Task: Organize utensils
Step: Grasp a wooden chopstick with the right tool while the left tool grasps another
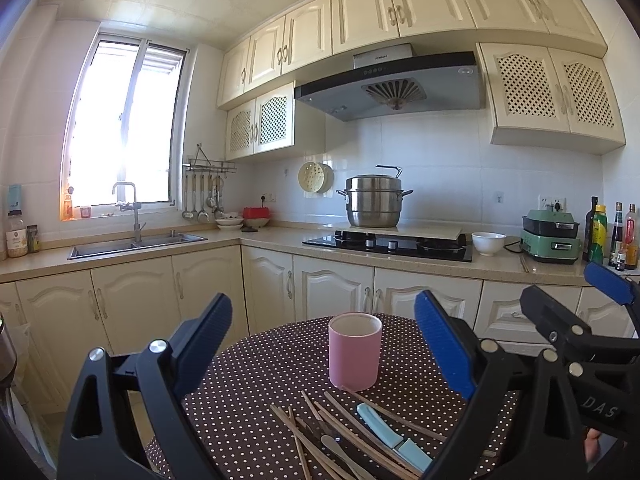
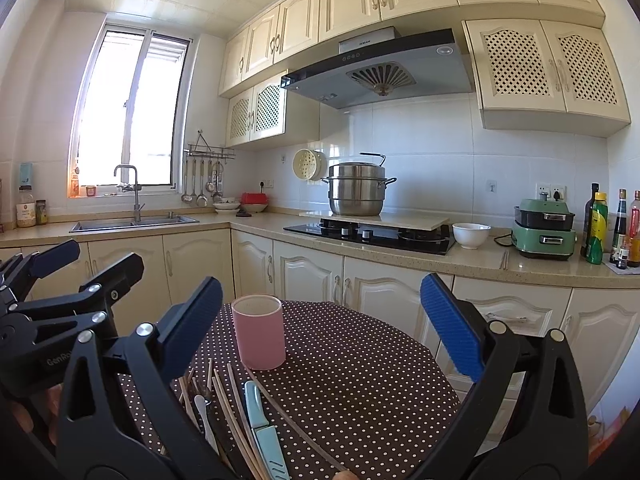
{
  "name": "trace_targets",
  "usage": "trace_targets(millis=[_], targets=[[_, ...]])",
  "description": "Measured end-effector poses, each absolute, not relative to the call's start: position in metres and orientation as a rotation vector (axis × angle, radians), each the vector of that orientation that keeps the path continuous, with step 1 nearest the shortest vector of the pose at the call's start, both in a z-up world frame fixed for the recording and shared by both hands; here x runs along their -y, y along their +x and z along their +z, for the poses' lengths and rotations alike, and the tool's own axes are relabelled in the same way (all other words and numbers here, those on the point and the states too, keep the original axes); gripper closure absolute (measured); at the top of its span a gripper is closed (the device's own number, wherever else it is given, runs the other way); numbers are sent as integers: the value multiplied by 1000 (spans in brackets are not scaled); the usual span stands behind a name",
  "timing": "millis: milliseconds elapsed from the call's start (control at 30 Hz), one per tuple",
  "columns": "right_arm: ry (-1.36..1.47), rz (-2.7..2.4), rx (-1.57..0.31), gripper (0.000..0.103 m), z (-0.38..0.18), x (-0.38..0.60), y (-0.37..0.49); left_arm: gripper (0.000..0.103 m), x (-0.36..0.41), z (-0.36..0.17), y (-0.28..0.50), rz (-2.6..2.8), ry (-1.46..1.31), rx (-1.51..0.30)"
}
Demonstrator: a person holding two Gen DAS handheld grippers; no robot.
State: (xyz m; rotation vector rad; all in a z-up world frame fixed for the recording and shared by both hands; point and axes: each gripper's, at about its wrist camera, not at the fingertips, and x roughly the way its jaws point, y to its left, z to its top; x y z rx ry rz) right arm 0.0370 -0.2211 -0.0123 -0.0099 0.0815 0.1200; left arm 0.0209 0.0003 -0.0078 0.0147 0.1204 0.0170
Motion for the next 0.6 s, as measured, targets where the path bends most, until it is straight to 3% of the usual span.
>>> trace_targets(millis=[333, 600], targets=[[13, 182, -208, 6, -27, 217, 63, 12, -9, -28, 44, 9, -3, -247], [-19, 243, -360, 6, -56, 211, 93, 12, -27, -72, 86, -17, -27, -553]])
